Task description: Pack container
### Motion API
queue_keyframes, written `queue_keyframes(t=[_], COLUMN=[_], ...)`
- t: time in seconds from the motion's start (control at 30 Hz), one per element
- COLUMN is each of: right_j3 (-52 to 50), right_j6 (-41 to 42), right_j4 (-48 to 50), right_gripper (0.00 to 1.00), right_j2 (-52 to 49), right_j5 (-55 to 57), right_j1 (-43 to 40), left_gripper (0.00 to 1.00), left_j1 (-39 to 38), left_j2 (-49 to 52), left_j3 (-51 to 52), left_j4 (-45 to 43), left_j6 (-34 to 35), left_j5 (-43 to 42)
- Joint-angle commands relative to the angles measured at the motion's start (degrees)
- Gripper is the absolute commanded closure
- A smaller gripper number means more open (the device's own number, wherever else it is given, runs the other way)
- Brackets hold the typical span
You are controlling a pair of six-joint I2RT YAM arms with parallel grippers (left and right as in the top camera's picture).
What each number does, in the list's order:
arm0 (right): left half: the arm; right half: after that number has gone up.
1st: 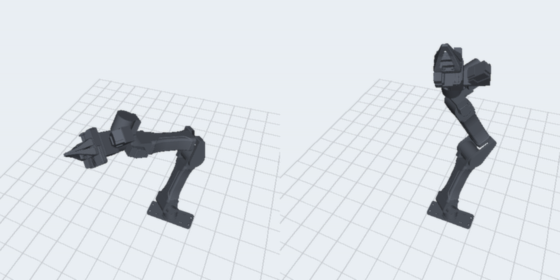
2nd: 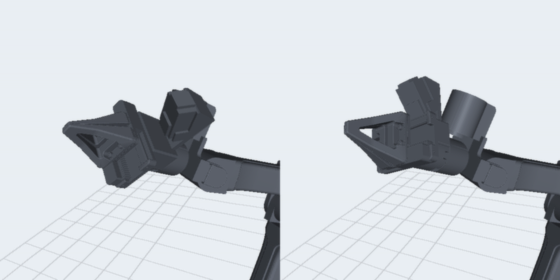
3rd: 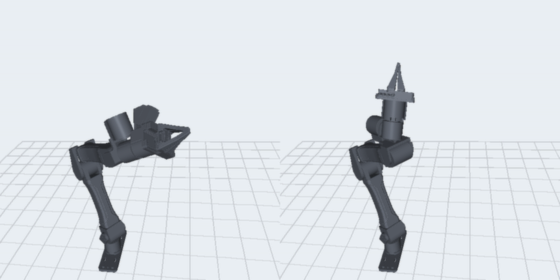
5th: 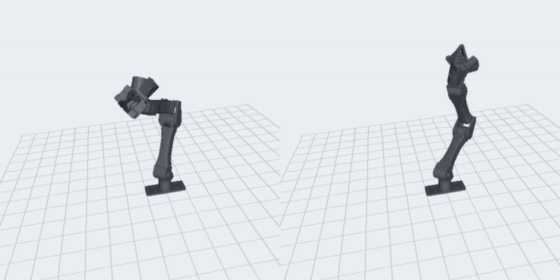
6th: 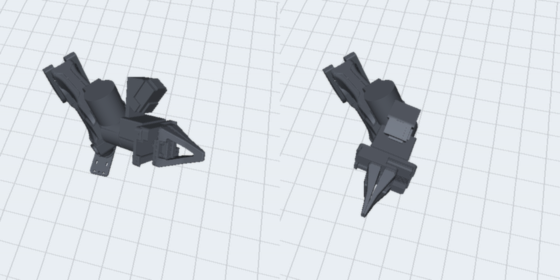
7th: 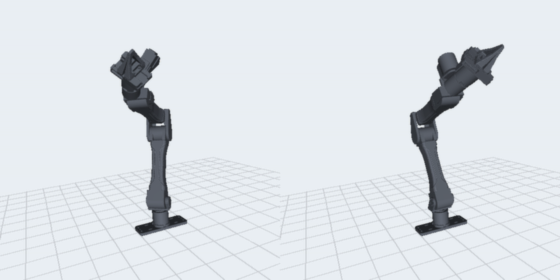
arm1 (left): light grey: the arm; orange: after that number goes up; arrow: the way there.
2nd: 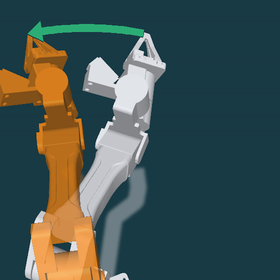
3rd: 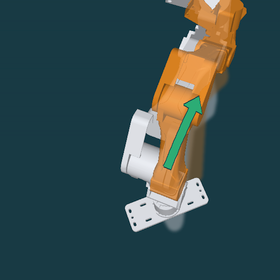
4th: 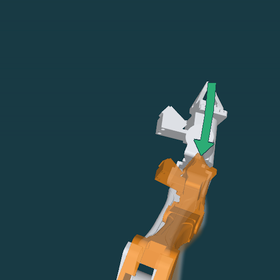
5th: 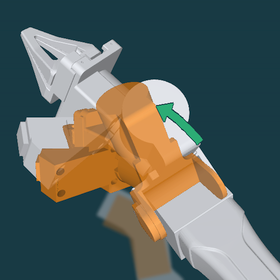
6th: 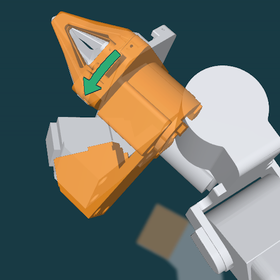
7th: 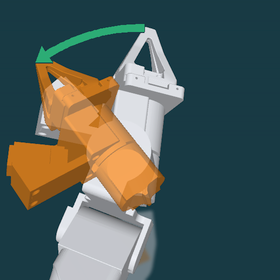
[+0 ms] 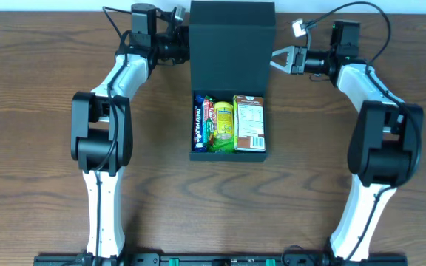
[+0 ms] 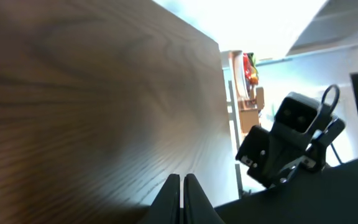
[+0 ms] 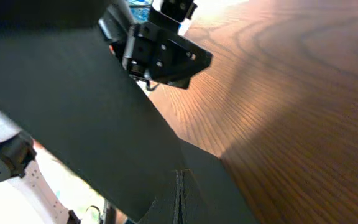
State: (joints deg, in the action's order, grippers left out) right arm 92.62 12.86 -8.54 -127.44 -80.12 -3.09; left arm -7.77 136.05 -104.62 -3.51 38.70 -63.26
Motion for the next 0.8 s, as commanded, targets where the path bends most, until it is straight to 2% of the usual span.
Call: queue_keyframes(t=[0.0, 0.23, 0.47, 0.77], right_j3=[1.16, 1.14, 1.14, 1.14], right_j6=[0.37, 0.42, 0.39, 0.39], right_j4=[0.2, -0.52, -6.38, -18.6], right_gripper=[0.98, 0.98, 0.98, 0.98], right_j2=[5.7, 8.79, 9.11, 9.11], right_j5=[-3.08, -4.79, -6.25, -1.68], right_j1=[0.46, 0.55, 0.57, 0.55], left_gripper=[0.95, 0.95, 0.95, 0.95], left_j1=[-0.02, -0.02, -0.02, -0.02], left_j2=[-6.16, -11.74, -15.96, -17.88], left_j3=[-1.31, -1.31, -1.31, -1.31], left_j4=[0.24, 4.2, 19.3, 32.98], left_j6=[-4.46, -10.84, -23.82, -33.4], left_j5=[-3.26, -5.44, -4.17, -2.05])
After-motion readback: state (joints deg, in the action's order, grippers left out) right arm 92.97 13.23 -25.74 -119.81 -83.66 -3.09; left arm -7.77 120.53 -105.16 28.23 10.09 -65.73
